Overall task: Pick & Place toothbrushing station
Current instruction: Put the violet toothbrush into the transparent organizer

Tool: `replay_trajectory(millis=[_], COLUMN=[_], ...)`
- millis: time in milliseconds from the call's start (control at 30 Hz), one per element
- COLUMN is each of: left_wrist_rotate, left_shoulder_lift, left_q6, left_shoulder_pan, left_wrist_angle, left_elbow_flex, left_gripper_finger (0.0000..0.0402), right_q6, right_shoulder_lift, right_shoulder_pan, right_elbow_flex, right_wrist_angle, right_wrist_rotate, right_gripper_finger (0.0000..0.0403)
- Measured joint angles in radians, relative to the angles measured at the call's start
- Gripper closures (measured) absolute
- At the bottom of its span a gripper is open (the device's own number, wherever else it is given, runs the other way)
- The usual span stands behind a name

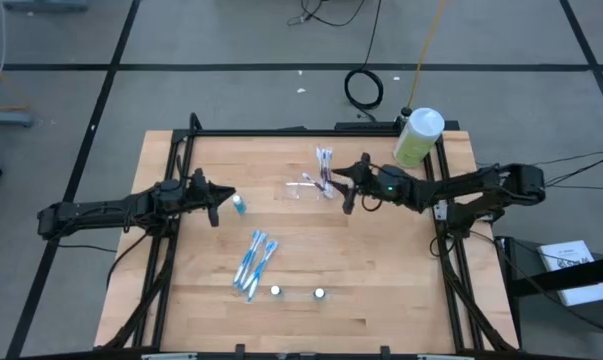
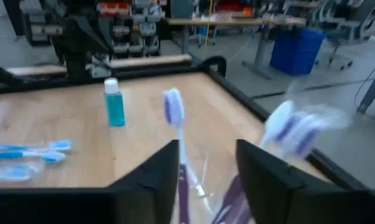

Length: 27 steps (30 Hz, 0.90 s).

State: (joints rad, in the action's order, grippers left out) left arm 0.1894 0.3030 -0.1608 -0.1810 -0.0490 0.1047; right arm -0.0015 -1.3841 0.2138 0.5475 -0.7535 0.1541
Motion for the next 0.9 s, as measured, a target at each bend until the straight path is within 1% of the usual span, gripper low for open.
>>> replay_trajectory(millis=[100, 200, 300, 533, 633, 733, 800, 900], left_wrist_rotate=[0.000, 0.000, 0.000, 0.000, 0.000, 0.001, 0.000, 0.000], left_shoulder_lift=[0.000, 0.000, 0.000, 0.000, 0.000, 0.000, 0.000, 0.000], left_q6=[0.000, 0.000, 0.000, 0.000, 0.000, 0.000, 0.000, 0.000], left_shoulder_pan=[0.000, 0.000, 0.000, 0.000, 0.000, 0.000, 0.000, 0.000], left_wrist_angle=[0.000, 0.000, 0.000, 0.000, 0.000, 0.000, 0.000, 0.000], left_elbow_flex=[0.000, 0.000, 0.000, 0.000, 0.000, 0.000, 0.000, 0.000], left_gripper_finger=[0.0364, 0.0364, 0.0364, 0.0364, 0.0364, 0.0364, 0.0364, 0.0364], right_q6=[0.001, -0.019, -0.039, -0.074, -0.092, -0.098, -0.098, -0.098], right_shoulder_lift=[-0.093, -0.177, -0.238, -0.306, -0.317, -0.319, -0.319, -0.311], right_shoulder_pan=[0.000, 0.000, 0.001, 0.003, 0.003, 0.005, 0.008, 0.008], right_elbow_flex=[0.068, 0.134, 0.192, 0.273, 0.297, 0.299, 0.299, 0.298], right_wrist_angle=[0.002, 0.007, 0.038, 0.079, 0.106, 0.110, 0.110, 0.117], right_wrist_rotate=[-0.013, -0.025, -0.024, -0.024, -0.024, -0.024, -0.025, -0.025], right_gripper_finger=[0.0205, 0.0188, 0.0188, 0.0203, 0.0218, 0.0250, 0.0282, 0.0340])
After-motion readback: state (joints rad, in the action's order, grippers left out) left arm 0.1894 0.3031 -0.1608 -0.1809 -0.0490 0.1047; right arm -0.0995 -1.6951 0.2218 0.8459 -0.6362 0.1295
